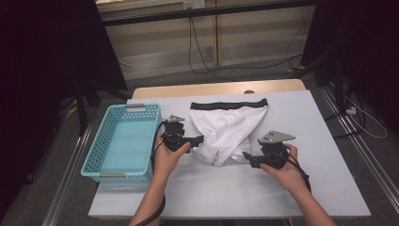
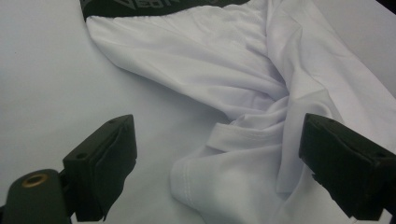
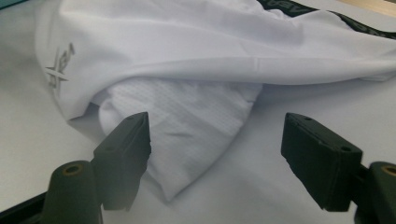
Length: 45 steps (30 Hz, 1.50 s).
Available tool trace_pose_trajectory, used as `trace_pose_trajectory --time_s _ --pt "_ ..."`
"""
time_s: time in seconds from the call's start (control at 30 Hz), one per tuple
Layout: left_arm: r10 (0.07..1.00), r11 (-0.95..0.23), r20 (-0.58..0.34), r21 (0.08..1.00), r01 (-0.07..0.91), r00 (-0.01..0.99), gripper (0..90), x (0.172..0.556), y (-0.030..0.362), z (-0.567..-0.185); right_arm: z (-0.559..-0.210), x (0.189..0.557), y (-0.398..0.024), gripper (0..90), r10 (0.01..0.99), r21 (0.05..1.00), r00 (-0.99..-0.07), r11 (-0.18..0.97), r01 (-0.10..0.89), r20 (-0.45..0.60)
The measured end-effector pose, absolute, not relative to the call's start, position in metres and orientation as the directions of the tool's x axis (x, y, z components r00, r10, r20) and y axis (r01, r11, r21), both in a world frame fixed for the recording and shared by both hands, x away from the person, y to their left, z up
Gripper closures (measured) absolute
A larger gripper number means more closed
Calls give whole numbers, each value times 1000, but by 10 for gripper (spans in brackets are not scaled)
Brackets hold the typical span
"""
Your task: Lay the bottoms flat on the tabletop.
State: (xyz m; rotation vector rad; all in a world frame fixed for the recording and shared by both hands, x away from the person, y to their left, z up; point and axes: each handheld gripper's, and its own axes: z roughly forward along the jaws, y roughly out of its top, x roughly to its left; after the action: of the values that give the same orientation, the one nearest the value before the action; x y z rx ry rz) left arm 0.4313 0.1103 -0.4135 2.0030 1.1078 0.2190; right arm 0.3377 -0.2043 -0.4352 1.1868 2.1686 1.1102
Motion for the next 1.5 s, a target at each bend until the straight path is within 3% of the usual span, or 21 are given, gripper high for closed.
trace_pose_trajectory --time_s 0.2,0.43,0.67,1.07,1.33,1.5 --pt "771 -282 -213 731 622 600 118 429 110 -412 -431 333 -192 381 802 812 -597 335 478 20" --pt "774 -288 -197 737 612 602 117 425 109 -411 -428 328 -173 449 761 813 -649 366 453 19" --pt "776 -294 -187 738 608 603 117 422 110 -411 -432 326 -156 572 708 799 -706 407 442 30" --pt "775 -308 -176 734 606 607 117 419 114 -411 -450 338 -134 603 703 760 -709 432 486 53" --pt "781 -300 -176 735 608 599 117 418 118 -410 -447 341 -129 888 700 804 -708 364 470 97" --pt "781 -303 -174 735 607 600 117 417 118 -411 -437 341 -140 900 697 819 -703 317 478 140"
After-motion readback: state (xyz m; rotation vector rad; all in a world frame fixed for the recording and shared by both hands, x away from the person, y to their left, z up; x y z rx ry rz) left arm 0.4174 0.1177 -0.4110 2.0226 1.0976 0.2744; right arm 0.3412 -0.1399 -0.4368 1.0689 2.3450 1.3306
